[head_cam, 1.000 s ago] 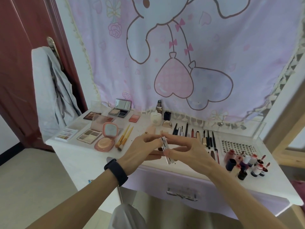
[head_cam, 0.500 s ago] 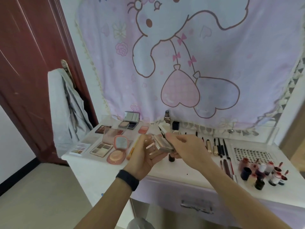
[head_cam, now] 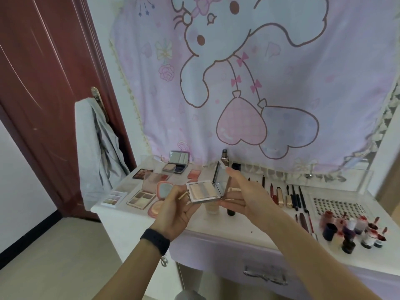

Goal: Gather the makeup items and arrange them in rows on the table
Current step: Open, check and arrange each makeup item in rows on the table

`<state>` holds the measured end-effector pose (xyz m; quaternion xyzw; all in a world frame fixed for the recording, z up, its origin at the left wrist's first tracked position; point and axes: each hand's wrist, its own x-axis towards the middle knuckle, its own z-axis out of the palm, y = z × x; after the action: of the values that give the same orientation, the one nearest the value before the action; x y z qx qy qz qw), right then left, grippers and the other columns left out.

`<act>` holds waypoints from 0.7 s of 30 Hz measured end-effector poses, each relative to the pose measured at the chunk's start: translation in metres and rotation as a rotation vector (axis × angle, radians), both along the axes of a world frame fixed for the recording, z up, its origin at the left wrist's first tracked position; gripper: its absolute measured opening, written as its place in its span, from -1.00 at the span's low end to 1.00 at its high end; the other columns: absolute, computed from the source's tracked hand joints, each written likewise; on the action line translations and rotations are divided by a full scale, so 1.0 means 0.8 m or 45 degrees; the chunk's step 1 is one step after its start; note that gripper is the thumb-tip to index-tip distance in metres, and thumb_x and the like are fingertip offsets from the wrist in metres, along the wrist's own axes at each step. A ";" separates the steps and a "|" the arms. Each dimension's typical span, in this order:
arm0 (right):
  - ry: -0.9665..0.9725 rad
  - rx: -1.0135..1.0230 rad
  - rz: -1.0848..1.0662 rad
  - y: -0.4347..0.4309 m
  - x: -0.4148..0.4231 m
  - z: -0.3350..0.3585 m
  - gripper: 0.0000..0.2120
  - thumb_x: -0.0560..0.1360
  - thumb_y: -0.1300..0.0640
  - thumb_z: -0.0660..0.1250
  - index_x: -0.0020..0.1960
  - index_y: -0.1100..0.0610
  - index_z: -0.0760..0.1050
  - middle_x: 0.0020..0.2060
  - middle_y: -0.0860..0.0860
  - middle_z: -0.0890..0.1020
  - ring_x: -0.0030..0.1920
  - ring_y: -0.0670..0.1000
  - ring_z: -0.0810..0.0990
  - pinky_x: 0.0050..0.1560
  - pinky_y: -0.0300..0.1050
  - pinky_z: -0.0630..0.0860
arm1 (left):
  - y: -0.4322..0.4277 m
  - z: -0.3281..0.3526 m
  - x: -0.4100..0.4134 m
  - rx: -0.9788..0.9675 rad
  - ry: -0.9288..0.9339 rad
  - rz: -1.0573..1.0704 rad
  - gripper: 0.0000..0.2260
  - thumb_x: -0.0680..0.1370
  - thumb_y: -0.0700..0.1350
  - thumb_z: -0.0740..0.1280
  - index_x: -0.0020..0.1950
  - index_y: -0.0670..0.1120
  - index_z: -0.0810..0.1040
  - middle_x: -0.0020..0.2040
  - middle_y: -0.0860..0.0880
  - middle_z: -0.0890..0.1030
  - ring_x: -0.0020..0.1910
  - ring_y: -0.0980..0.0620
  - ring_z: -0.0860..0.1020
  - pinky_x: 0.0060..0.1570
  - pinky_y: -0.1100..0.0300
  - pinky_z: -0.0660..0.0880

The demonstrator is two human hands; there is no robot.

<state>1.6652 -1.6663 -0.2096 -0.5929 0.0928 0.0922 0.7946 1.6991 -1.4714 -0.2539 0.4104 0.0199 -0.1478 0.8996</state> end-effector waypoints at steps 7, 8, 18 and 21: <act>-0.049 0.076 0.017 0.024 0.005 -0.010 -0.63 0.52 -0.14 0.44 0.09 0.16 0.62 -0.12 0.19 0.75 -0.09 0.17 0.76 -0.15 -0.09 0.69 | 0.035 0.023 0.005 1.043 -0.470 -0.040 -0.68 0.43 0.16 0.45 0.15 0.13 0.66 0.20 0.10 0.65 0.15 0.09 0.62 0.02 0.22 0.54; -0.056 0.078 0.024 0.030 0.006 -0.011 -0.64 0.51 -0.13 0.44 0.07 0.16 0.63 -0.11 0.19 0.75 -0.09 0.17 0.76 -0.12 -0.08 0.69 | 0.039 0.029 0.005 1.299 -0.580 -0.101 -0.52 0.34 0.24 0.50 0.24 0.21 0.58 0.22 0.18 0.61 0.19 0.20 0.57 0.09 0.26 0.49; -0.078 -0.030 0.165 0.089 0.008 -0.014 -0.61 0.48 -0.15 0.44 0.03 0.17 0.70 -0.12 0.16 0.75 -0.09 0.13 0.76 -0.13 -0.10 0.68 | 0.073 0.065 0.008 1.977 -0.962 -0.367 -0.74 0.29 -0.04 0.59 -0.11 0.16 0.61 -0.14 0.18 0.62 -0.11 0.18 0.54 -0.15 0.29 0.46; -0.082 -0.083 0.221 0.104 0.011 -0.017 -0.59 0.51 -0.19 0.41 0.09 0.14 0.70 -0.10 0.15 0.75 -0.07 0.13 0.76 -0.06 -0.08 0.68 | 0.093 0.065 0.000 1.901 -0.950 -0.292 -0.74 0.30 -0.05 0.61 -0.10 0.15 0.63 -0.13 0.19 0.62 -0.11 0.21 0.52 -0.13 0.28 0.46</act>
<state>1.6738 -1.5828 -0.2228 -0.6270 0.0185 0.1384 0.7664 1.6993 -1.3972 -0.2022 0.9191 -0.2281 -0.0410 0.3188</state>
